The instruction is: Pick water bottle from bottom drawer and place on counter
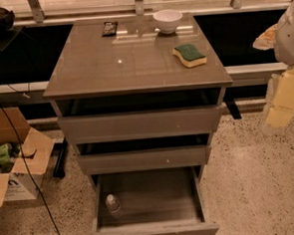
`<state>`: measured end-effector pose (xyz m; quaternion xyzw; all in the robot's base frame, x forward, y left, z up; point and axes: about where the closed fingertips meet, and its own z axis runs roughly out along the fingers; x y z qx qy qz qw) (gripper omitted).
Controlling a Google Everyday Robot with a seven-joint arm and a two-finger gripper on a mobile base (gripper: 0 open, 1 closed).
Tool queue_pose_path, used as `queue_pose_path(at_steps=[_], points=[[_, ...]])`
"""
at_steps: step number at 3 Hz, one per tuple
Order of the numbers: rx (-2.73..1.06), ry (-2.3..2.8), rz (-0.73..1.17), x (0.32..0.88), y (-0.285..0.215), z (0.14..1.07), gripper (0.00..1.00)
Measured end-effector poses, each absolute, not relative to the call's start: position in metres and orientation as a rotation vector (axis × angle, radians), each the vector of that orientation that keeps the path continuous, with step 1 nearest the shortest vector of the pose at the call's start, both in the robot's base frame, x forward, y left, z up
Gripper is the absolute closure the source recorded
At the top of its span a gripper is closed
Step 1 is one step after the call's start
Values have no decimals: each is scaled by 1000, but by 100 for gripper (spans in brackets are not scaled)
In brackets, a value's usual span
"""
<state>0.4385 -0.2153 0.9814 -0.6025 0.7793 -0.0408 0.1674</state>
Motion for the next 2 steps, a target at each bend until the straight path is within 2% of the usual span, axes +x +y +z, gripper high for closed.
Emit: queue_pose_path(at_steps=[2], points=[[-1751, 2169, -38, 441, -193, 956, 0]])
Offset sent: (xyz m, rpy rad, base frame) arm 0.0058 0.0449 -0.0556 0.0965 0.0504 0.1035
